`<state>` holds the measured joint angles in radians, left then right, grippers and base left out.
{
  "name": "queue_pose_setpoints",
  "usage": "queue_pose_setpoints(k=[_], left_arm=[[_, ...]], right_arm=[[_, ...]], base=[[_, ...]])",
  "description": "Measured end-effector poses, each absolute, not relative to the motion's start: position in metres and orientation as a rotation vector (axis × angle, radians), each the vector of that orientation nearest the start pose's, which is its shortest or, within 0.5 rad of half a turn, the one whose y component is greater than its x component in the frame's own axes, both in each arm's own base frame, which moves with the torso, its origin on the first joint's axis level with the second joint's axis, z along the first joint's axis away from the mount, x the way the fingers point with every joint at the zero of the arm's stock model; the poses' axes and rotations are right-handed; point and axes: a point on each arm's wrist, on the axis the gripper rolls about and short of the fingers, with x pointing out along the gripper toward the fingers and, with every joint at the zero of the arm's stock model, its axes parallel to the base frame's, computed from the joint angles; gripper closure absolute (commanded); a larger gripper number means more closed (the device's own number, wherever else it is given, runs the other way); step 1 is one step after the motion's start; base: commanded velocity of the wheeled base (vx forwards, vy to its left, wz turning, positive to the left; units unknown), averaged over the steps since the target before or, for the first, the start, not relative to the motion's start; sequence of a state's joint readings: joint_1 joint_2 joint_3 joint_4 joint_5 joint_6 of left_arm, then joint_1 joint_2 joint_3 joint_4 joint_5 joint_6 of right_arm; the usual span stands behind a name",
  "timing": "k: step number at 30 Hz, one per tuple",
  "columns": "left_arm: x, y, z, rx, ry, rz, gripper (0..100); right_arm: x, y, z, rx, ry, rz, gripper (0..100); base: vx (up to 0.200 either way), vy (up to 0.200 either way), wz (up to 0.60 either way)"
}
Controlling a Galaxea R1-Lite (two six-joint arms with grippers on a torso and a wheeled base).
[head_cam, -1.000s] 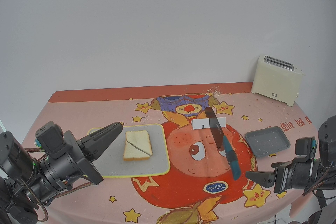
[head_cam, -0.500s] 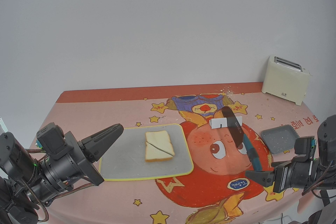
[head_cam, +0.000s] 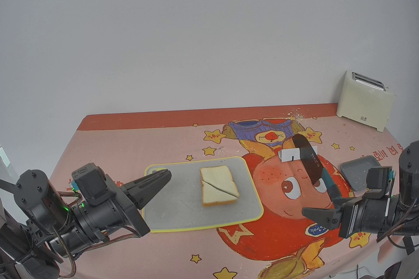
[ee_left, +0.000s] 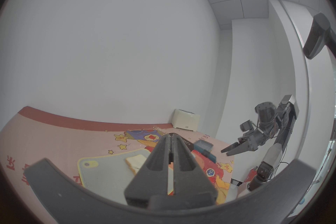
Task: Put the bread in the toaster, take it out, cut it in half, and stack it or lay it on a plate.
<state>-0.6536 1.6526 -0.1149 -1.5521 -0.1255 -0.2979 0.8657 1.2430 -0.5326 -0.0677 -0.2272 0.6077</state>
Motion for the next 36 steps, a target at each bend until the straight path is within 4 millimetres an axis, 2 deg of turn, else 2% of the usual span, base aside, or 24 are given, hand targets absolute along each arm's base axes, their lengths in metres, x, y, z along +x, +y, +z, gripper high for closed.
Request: queue_pose_setpoints(k=[5, 9, 13, 20, 23, 29, 36], left_arm=[[0.164, -0.130, 0.129, -0.280, 0.094, -0.778, 100], [0.162, -0.129, 0.132, -0.283, 0.080, -0.783, 100], [0.160, -0.127, 0.133, -0.283, 0.075, -0.782, 100], [0.157, -0.124, 0.126, -0.272, 0.110, -0.771, 100], [0.158, -0.124, 0.118, -0.261, 0.149, -0.738, 100], [0.159, -0.128, 0.096, -0.229, 0.255, -0.687, 100], [0.158, -0.131, 0.085, -0.221, 0.318, -0.683, 100]], right_arm=[[0.112, 0.130, 0.174, 0.245, 0.707, 0.480, 100], [0.123, 0.143, 0.178, 0.232, 0.706, 0.484, 100], [0.145, 0.166, 0.181, 0.199, 0.711, 0.476, 100], [0.198, 0.212, 0.181, 0.170, 0.702, 0.457, 100], [0.222, 0.226, 0.172, 0.139, 0.715, 0.454, 100], [0.261, 0.235, 0.151, 0.068, 0.740, 0.433, 100], [0.287, 0.235, 0.132, 0.039, 0.793, 0.371, 100]], base=[[0.000, 0.000, 0.00], [0.000, 0.000, 0.00], [0.000, 0.000, 0.00], [0.000, 0.000, 0.00], [0.000, 0.000, 0.00], [0.000, 0.000, 0.00], [0.000, 0.000, 0.00]])
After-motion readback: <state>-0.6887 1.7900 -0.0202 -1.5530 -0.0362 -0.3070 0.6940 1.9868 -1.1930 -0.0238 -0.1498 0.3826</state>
